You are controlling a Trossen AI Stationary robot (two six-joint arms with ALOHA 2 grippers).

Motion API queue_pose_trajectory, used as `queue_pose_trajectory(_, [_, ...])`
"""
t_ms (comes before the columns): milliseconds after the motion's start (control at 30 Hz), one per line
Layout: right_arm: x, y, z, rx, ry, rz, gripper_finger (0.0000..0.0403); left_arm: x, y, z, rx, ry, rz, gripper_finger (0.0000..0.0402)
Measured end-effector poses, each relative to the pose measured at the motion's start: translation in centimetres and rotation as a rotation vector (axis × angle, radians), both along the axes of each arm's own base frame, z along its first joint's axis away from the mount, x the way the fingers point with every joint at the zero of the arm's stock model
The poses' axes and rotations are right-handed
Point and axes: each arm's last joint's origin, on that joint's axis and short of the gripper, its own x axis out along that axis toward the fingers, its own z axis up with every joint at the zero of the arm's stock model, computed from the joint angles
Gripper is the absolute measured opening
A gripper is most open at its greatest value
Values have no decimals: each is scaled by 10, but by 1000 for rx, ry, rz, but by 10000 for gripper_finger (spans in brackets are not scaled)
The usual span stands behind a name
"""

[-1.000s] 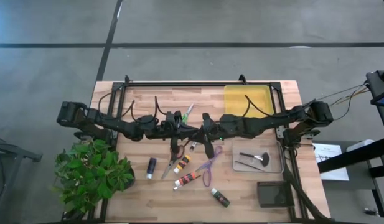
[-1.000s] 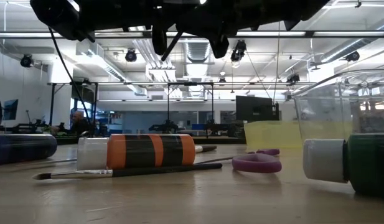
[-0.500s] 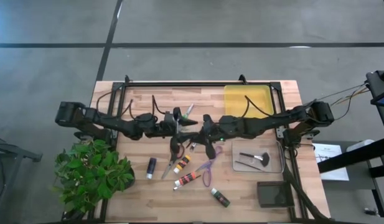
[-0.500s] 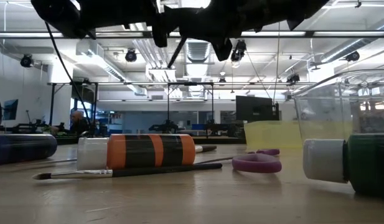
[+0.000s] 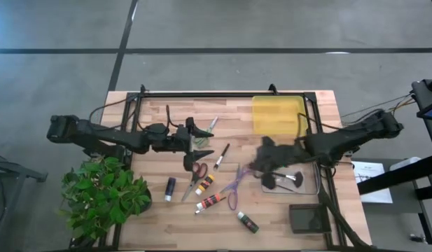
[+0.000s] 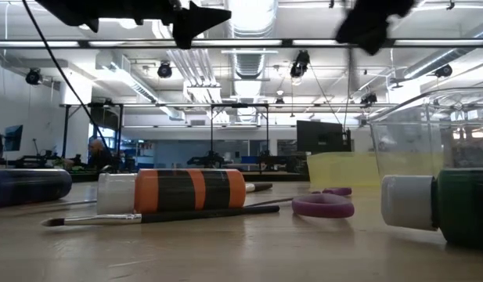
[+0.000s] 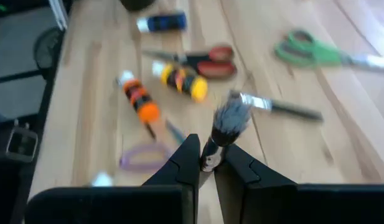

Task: Pick & Place Paint Supplies
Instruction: Put the foundation brush into the transparent bin

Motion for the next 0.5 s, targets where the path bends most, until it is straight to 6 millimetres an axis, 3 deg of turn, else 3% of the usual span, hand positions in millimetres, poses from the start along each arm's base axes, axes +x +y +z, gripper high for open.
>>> queue_pose_trajectory(233, [-56,14,8,15,123,-121,22,-10,4,-1,23,98,14,307])
queue_pose_trajectory(500, [-71,16,-13,-22,385,-231,22,-5,5,-14,24,173,17,307])
